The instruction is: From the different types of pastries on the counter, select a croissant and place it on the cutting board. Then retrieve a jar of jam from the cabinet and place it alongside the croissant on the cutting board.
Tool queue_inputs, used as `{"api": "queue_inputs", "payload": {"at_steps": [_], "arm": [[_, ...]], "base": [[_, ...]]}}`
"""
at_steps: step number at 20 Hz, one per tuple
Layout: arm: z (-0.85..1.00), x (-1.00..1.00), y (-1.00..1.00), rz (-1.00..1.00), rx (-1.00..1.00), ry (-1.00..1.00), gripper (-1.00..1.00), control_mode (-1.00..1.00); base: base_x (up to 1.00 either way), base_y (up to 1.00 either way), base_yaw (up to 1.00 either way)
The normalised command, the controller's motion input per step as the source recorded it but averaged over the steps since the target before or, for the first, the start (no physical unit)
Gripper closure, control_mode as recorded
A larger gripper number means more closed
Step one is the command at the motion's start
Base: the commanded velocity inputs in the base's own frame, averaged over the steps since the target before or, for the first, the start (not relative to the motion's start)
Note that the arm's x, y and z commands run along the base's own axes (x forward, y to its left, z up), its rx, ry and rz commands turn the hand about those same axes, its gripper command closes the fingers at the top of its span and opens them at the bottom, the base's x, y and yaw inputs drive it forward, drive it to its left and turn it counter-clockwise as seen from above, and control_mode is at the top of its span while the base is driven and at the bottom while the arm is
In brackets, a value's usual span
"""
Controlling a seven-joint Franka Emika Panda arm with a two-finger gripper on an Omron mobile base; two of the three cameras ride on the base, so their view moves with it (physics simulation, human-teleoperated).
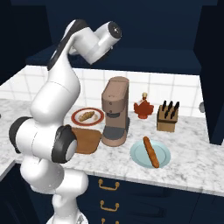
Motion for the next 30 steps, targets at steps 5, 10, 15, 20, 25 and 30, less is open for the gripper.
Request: {"api": "queue_inputs", "payload": {"at_steps": [5, 10, 15, 20, 25, 30], "arm": [[0.01, 0.28, 0.04, 0.00, 0.00, 0.00, -1.00, -1.00], [0.00, 0.37, 0.27, 0.00, 0.00, 0.00, -1.00, -1.00], [0.00, 0.11, 0.34, 0.00, 0.00, 0.00, -1.00, -1.00], [-0.06, 0.03, 0.18, 0.00, 0.00, 0.00, -1.00, -1.00], [-0.41, 0.00, 0.00, 0.00, 0.00, 0.03, -1.00, -1.00], [-0.01, 0.05, 0.39, 0.00, 0.00, 0.00, -1.00, -1.00]], "base": [[0.00, 0.00, 0.00], [0.00, 0.00, 0.00], [0.00, 0.00, 0.00], [0.00, 0.00, 0.00], [0.00, 0.00, 0.00], [0.00, 0.00, 0.00]]}}
